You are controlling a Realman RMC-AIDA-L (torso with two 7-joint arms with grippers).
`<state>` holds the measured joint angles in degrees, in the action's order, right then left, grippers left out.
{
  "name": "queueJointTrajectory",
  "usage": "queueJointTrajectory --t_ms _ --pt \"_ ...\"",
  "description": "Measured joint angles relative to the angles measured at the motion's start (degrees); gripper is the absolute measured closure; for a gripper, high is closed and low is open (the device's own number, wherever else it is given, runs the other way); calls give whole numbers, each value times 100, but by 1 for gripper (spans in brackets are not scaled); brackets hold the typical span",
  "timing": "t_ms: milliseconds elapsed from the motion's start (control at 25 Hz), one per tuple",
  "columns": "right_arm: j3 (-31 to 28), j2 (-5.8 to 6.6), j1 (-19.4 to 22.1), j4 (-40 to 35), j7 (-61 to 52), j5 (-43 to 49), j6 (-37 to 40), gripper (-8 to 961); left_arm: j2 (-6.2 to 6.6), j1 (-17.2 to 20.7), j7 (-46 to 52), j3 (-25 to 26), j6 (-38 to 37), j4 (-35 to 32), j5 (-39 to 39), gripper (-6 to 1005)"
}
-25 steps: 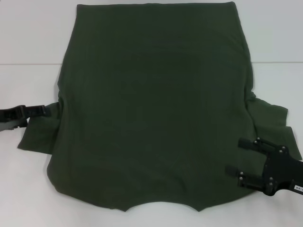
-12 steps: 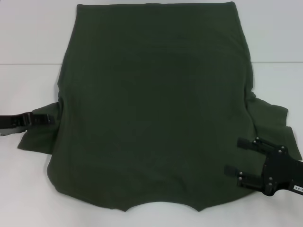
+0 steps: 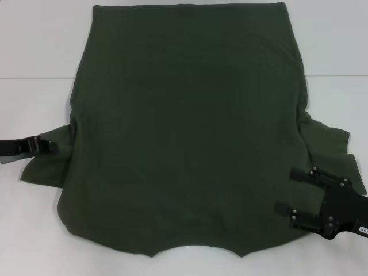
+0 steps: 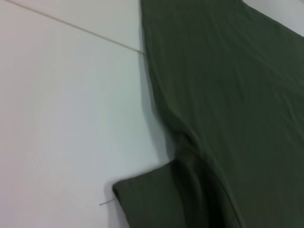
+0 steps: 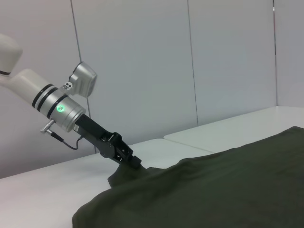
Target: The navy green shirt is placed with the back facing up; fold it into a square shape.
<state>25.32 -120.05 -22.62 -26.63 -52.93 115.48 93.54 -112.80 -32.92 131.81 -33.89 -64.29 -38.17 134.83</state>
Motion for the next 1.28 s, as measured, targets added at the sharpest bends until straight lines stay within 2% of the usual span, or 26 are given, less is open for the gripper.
queueJointTrajectory --t_ms 40,160,440,600,920,1280 --pt "1 0 -1 0 4 0 0 96 0 3 0 4 -1 -3 -1 603" --pt "9 -1 -2 0 8 0 0 96 2 5 2 5 2 -5 -2 863" --pt "26 -8 -9 0 11 0 0 96 23 5 3 5 2 -6 -2 949" --pt "22 -9 -15 0 11 0 31 96 86 13 80 5 -14 -6 18 998" --pt "3 -3 1 0 12 0 65 96 332 108 316 72 -177 -221 24 998" --pt "34 -9 3 14 11 0 117 96 369 26 562 94 -576 -524 26 998"
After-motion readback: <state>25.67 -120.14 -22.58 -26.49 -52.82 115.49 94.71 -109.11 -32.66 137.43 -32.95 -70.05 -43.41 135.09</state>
